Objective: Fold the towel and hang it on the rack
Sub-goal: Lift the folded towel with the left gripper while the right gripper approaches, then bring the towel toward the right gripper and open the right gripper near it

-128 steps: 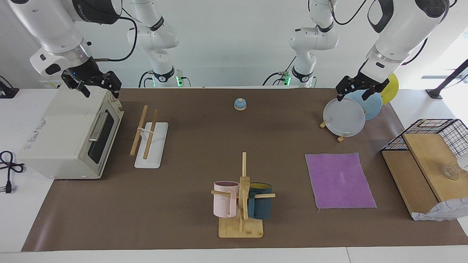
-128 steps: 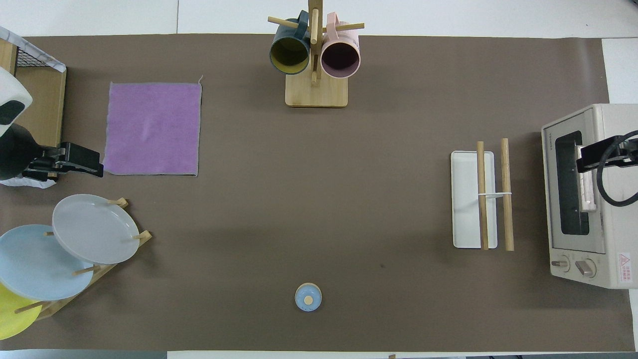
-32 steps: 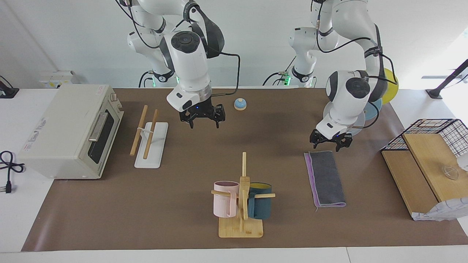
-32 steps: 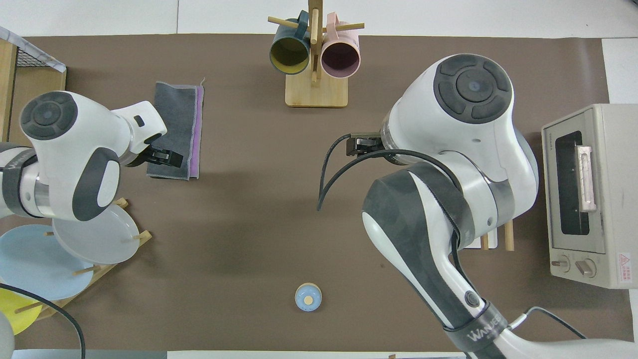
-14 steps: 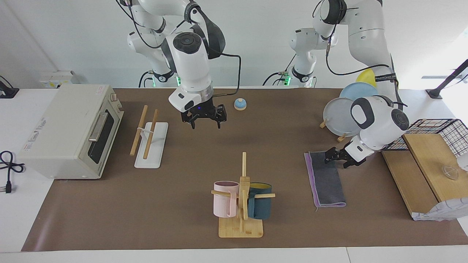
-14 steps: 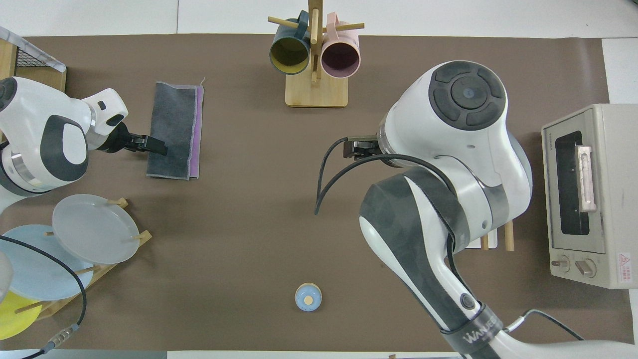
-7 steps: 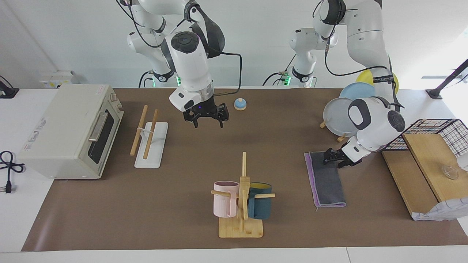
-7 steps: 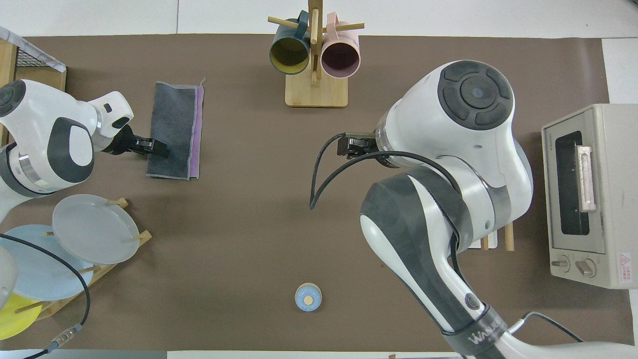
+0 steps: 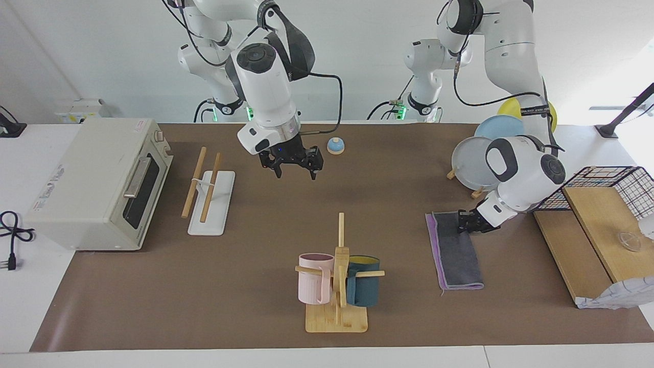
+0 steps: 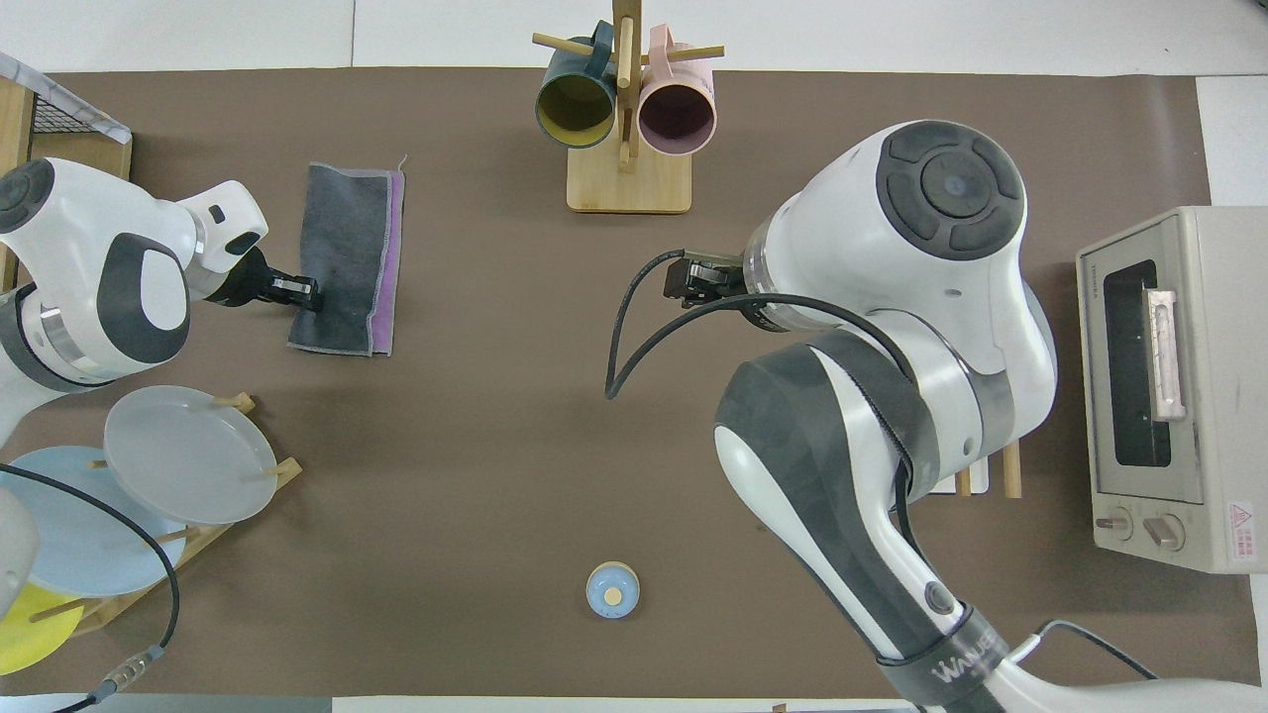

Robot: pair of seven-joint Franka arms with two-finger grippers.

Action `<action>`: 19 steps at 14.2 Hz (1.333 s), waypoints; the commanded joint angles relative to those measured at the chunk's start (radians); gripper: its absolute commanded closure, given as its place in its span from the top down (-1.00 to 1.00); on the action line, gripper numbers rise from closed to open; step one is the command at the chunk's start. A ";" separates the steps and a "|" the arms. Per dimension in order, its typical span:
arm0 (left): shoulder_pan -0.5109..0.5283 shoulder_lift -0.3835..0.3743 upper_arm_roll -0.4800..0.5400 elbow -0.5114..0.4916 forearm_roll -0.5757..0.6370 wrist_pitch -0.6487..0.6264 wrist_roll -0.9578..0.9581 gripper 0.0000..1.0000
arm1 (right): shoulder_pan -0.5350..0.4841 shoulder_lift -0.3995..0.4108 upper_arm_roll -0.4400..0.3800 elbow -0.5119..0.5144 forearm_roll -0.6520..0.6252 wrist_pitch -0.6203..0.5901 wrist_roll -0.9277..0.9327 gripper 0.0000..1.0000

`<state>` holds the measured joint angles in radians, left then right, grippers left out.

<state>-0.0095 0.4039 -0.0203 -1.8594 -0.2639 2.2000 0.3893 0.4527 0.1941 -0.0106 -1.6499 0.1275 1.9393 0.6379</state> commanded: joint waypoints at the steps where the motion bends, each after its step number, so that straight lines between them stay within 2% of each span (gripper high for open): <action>1: -0.010 0.000 0.010 -0.023 -0.021 0.008 0.011 -1.00 | 0.001 -0.018 0.003 -0.022 0.020 0.021 0.069 1.00; 3: -0.012 -0.004 0.008 -0.009 -0.023 -0.017 -0.013 -1.00 | 0.001 -0.016 0.015 -0.021 0.070 0.027 0.130 1.00; 5: -0.013 -0.011 0.008 0.015 -0.023 -0.054 -0.076 -1.00 | 0.001 -0.015 0.015 -0.022 0.156 0.075 0.243 1.00; 7: -0.015 -0.022 0.003 0.048 -0.023 -0.106 -0.159 -1.00 | 0.020 -0.013 0.017 -0.022 0.184 0.096 0.372 1.00; 10: -0.021 -0.074 -0.001 0.083 -0.023 -0.195 -0.278 -1.00 | 0.047 -0.013 0.017 -0.024 0.225 0.110 0.501 1.00; 15: -0.027 -0.137 -0.055 0.192 -0.058 -0.354 -0.608 -1.00 | 0.112 -0.015 0.017 -0.044 0.299 0.208 0.774 1.00; 19: -0.027 -0.212 -0.122 0.190 -0.093 -0.387 -0.884 -1.00 | 0.153 -0.015 0.017 -0.048 0.313 0.277 0.854 1.00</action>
<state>-0.0317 0.2343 -0.1256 -1.6644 -0.3252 1.8405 -0.3699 0.5987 0.1942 0.0057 -1.6704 0.4159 2.1593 1.4383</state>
